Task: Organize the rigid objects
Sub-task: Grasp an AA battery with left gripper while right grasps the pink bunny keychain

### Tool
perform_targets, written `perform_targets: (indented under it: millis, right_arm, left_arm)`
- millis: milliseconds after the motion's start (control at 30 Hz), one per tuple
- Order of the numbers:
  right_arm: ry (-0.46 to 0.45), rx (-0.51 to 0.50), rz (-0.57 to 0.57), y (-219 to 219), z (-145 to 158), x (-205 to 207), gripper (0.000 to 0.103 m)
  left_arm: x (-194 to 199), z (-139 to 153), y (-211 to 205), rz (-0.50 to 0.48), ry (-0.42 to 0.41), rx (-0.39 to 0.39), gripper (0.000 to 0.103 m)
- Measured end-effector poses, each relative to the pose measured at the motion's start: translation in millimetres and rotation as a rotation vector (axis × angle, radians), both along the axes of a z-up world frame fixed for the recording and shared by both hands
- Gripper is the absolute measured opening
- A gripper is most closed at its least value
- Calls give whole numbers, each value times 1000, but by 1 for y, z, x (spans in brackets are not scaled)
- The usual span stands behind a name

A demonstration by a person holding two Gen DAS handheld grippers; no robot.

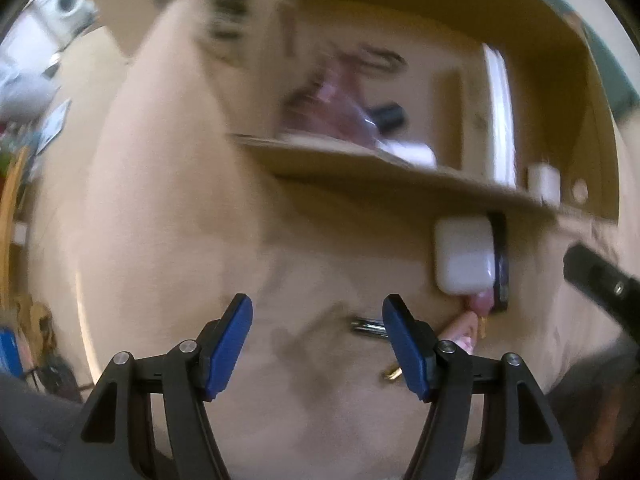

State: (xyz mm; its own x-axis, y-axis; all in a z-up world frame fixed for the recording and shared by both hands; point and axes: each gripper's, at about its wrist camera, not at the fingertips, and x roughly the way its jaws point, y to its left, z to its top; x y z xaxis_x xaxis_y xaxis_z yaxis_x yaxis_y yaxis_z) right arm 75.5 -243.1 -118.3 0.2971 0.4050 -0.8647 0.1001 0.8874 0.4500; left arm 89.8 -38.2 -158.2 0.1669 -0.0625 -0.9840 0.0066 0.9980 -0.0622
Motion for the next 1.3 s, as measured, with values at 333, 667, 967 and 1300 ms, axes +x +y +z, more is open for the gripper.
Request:
perform_targets:
  millis: [333,667,967,1300]
  right_arm:
    - [3,0,13,3,-1,2,72]
    - [121,83,106,18,-24,-2,72]
    - [316,236,83,44,-65,-15,63]
    - [243,45,59,66,-59,-24,40]
  left_arm:
    - [-2,-23,-32,-138,73,13,65]
    - [3,-17,-10,-69,42,-10,40]
    - [11,6,38,94,-62,73,40]
    - [0,5,36,100,-71,63,40]
